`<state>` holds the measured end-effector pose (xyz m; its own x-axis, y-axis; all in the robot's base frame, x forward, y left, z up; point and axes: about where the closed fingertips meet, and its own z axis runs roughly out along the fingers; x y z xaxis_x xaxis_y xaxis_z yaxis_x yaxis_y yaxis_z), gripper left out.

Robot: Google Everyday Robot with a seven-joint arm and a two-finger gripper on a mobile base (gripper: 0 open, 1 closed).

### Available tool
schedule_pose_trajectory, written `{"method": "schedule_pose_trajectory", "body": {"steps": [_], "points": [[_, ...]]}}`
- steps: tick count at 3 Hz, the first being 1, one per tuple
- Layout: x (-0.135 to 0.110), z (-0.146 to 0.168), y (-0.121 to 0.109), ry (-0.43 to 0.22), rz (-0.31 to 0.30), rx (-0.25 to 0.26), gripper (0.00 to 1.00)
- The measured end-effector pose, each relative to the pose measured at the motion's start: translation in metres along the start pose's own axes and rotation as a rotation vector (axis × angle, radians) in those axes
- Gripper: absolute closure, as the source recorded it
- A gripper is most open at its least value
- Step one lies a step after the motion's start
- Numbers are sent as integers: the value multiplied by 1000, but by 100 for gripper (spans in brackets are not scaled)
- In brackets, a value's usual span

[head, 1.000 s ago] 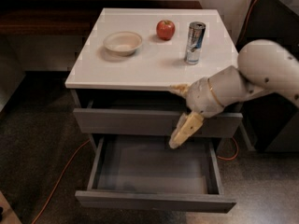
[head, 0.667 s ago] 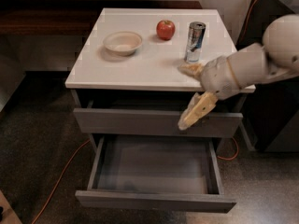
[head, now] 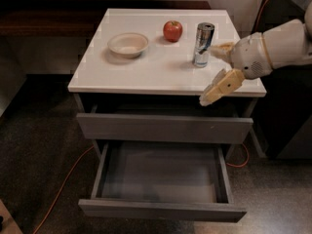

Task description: Place redbull can into middle drawer

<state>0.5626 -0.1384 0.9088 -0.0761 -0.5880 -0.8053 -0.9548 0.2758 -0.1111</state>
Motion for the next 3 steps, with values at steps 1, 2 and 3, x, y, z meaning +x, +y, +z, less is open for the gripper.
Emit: {"method": "schedule_pose_trajectory", "body": {"steps": [1,2,3], "points": [[12,-9,-38,-3,80,81,0],[23,-13,-77,-16,164,170,0],[25,-8,-113,-38,213,235,0]]}}
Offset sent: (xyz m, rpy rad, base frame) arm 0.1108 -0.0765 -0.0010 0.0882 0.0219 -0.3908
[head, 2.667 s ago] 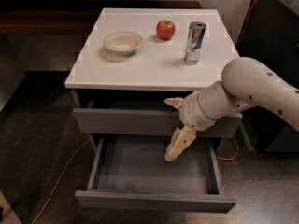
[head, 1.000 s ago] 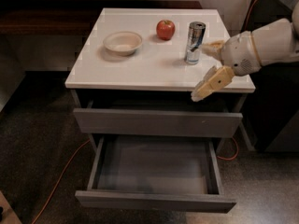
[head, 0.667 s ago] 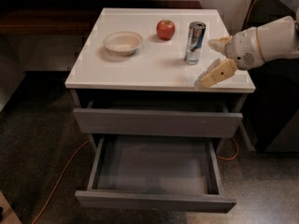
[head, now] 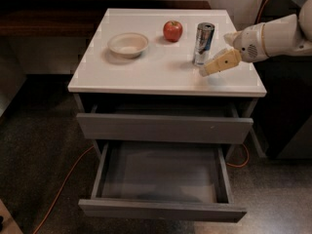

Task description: Place redbull can into middle drawer

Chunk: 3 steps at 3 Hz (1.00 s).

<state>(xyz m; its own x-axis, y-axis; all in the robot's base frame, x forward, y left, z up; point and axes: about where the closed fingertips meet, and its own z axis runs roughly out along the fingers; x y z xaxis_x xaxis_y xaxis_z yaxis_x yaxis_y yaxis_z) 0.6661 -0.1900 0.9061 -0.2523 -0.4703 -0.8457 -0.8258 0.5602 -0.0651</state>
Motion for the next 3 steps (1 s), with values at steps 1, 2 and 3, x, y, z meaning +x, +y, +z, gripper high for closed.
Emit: {"method": "schedule_pose_trajectory", "body": {"steps": [1,2,3], "points": [[-10,16,-29,-33,33,43,0],[-23,31,-50,-61,45,69,0],[-41,37,-67,-92,39,95,3]]}}
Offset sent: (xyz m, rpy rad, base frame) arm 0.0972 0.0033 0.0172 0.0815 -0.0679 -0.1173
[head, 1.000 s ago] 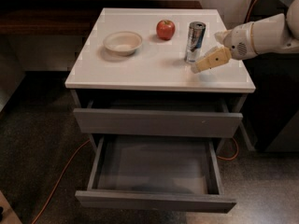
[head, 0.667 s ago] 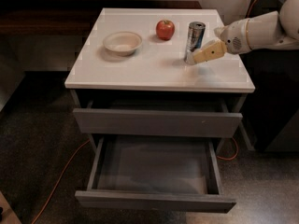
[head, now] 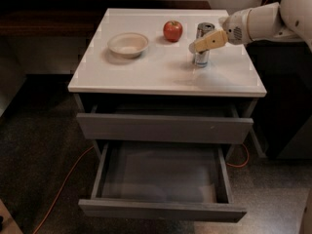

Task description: Place redbull can into middle drawer

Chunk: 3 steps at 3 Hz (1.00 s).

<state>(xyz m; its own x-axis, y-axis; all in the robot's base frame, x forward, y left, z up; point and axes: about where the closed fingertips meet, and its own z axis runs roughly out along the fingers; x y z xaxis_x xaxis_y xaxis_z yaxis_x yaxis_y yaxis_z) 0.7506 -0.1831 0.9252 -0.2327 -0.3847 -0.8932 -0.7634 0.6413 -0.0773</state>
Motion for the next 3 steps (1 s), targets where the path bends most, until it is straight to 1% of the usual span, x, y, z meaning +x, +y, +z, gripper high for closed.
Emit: {"method": "schedule_pose_trajectory", "body": {"steps": [1,2,3], "points": [[-8,3,-4,-16,-2,8,25],[-8,-1,-6,-33,8,4,57],[-9,-5,1,-55,4,-19,79]]}}
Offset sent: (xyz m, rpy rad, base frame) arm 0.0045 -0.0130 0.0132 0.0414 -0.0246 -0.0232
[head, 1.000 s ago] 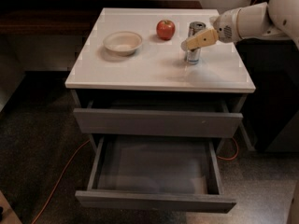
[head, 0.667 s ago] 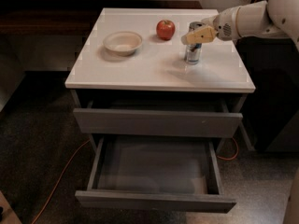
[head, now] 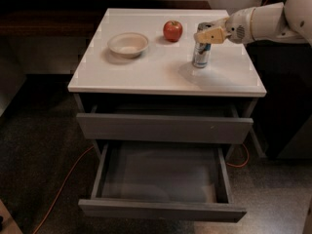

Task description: Place redbull can into middle drawer

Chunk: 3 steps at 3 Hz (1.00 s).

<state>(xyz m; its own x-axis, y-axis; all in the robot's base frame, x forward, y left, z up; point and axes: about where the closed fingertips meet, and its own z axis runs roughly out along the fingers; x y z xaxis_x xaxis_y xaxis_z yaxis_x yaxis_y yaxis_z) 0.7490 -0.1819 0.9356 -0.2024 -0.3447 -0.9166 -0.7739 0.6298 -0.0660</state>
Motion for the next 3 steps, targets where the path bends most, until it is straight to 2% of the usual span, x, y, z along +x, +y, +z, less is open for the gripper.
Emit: {"method": "schedule_pose_trajectory", "body": {"steps": [1,2,3], "points": [[-8,-5,32,-36,-36,-73,100],[-26,-7,99,-85,-123,-219,100],[-39,-10,141,-111,-187,-302,100]]}}
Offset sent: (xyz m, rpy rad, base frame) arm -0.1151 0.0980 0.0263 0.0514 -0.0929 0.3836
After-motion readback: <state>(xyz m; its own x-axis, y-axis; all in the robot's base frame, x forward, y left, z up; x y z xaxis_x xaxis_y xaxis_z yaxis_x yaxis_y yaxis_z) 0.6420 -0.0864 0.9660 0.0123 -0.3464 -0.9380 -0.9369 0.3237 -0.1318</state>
